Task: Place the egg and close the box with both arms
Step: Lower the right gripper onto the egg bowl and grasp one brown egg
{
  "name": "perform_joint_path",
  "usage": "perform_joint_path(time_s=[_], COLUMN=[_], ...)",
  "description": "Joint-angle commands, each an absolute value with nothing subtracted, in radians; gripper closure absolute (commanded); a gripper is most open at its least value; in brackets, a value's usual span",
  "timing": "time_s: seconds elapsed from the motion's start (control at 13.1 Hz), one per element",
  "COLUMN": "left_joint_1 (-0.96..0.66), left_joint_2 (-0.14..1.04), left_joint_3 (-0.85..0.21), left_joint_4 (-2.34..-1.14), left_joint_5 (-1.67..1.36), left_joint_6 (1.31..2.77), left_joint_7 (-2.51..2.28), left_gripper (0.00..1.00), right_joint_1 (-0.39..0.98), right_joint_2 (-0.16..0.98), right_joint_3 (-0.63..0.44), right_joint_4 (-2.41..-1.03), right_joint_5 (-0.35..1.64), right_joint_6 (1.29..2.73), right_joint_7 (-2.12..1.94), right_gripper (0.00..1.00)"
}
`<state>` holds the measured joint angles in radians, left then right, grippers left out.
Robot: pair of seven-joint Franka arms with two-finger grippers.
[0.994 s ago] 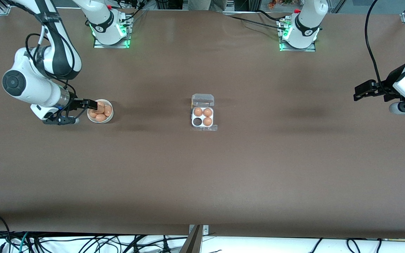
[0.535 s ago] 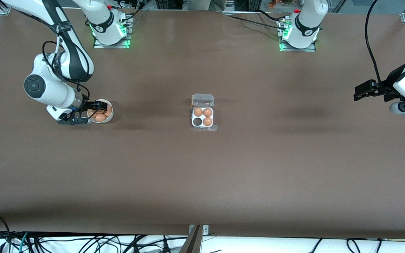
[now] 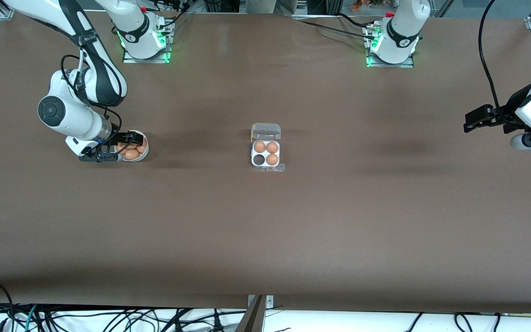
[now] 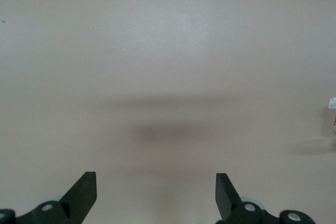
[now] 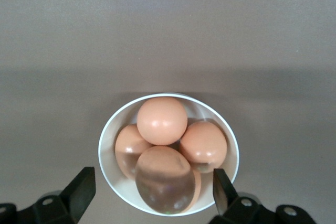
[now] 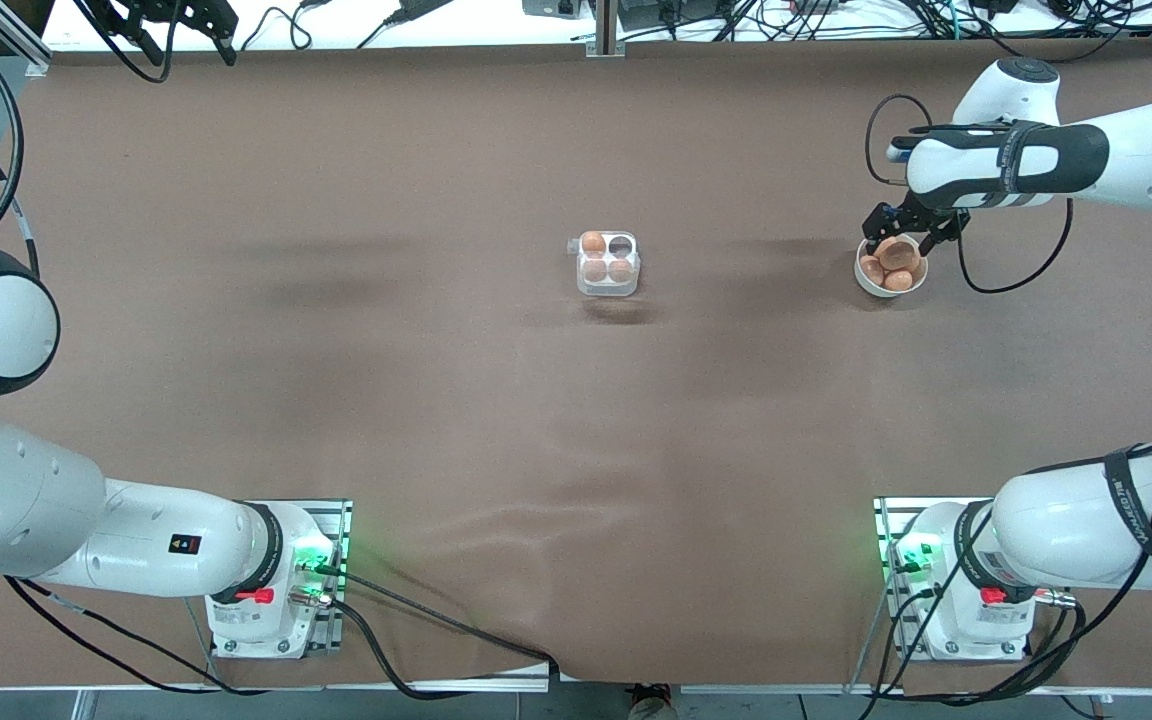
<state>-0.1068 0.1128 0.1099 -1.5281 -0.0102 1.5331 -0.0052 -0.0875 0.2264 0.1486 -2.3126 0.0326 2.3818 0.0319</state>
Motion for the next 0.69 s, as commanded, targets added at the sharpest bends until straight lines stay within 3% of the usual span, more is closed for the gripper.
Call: perform_joint_path(time_s=[0.0, 0.08, 0.15, 0.31, 0.38, 0.61], left_joint_1=[-0.109, -0.109, -0.11, -0.109, -0.109, -0.107], left_joint_2=[0.124, 0.124, 0.124, 0.126, 0.126, 0.126], left_joint_3=[0.109, 0.109, 0.109, 0.109, 0.109, 0.109], left_joint_4=[-1.5, -1.502, -1.502, -1.5, -1.502, -1.502], left_joint_5=[0.006, 0.006, 0.008, 0.008, 0.008, 0.008], left_joint_6=[1.525, 1.525, 1.525, 1.525, 1.525, 1.525], left_joint_7=[0.014, 0.014, 0.014, 0.014, 0.015, 0.015], left_gripper=[0.0, 0.0, 0.0, 0.0, 0.0, 0.0], right_joint_1=[-0.095, -0.095, -0.095, -0.097, -0.097, -0.097], right_joint_2=[0.224, 0.224, 0.222, 0.221, 0.221, 0.218], right_joint_3=[0.156, 0.156, 0.156, 0.155, 0.153, 0.153], right_joint_4=[-2.324, -2.325, -2.324, -2.324, -2.324, -2.324], right_joint_5=[0.043, 0.043, 0.043, 0.043, 0.043, 0.043], right_joint_6=[2.401, 2.404, 2.402, 2.395, 2.393, 2.391], right_joint_7=[0.021, 0.021, 0.021, 0.02, 0.018, 0.018], right_gripper=[0.05, 0.1, 0.28, 0.8, 0.97, 1.0])
